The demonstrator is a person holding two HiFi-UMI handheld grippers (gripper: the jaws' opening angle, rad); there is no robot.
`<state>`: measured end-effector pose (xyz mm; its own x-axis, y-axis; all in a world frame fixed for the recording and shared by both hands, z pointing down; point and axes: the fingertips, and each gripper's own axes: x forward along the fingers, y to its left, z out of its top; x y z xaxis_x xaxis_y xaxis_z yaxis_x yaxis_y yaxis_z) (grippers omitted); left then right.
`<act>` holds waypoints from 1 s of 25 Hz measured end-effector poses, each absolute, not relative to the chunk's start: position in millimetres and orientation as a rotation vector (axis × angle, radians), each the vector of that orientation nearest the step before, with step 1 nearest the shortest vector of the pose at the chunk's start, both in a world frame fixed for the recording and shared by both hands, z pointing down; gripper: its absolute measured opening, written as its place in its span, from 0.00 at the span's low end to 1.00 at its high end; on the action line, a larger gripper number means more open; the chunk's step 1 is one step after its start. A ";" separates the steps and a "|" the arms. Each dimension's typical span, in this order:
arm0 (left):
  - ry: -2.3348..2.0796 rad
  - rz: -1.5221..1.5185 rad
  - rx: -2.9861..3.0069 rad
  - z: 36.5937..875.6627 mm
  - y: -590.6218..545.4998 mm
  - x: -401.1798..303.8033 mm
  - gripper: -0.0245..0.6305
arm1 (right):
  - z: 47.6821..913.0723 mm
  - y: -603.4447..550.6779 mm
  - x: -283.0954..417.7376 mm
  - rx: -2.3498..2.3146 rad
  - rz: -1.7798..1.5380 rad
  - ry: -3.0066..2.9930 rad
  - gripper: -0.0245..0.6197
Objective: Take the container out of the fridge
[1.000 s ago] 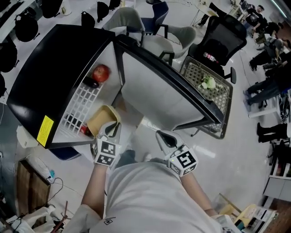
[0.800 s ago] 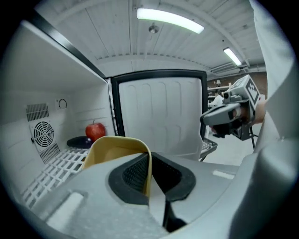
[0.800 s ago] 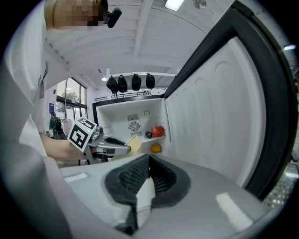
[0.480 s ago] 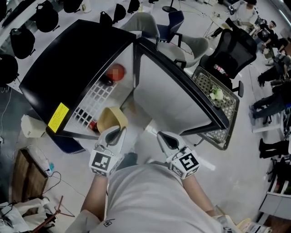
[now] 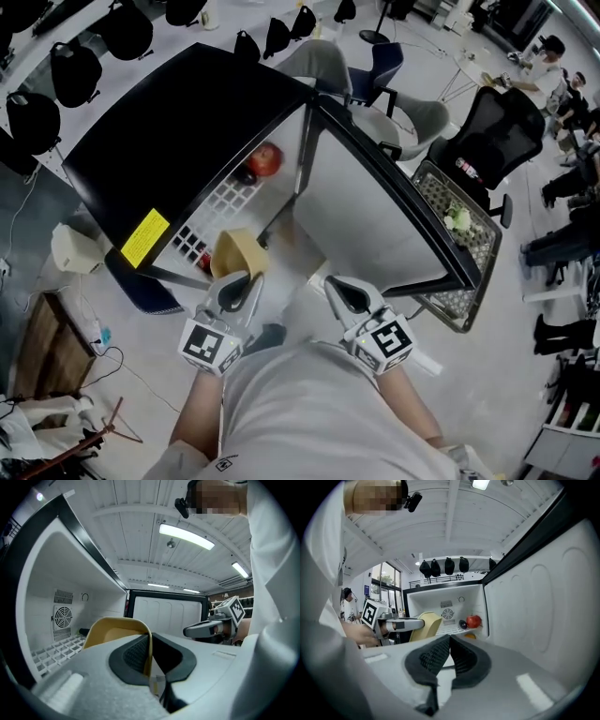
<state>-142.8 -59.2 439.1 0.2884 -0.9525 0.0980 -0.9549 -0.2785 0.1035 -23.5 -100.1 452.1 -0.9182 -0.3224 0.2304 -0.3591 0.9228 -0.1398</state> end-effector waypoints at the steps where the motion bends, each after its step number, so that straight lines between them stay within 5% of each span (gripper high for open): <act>1: -1.795 0.020 2.405 437.6 -58.3 -143.2 0.07 | 450.5 -99.6 -26.0 0.502 0.261 -2.883 0.04; 25: -1.814 -0.095 2.404 425.4 -65.5 -143.3 0.07 | 438.8 -100.2 -47.3 0.349 0.188 -2.943 0.04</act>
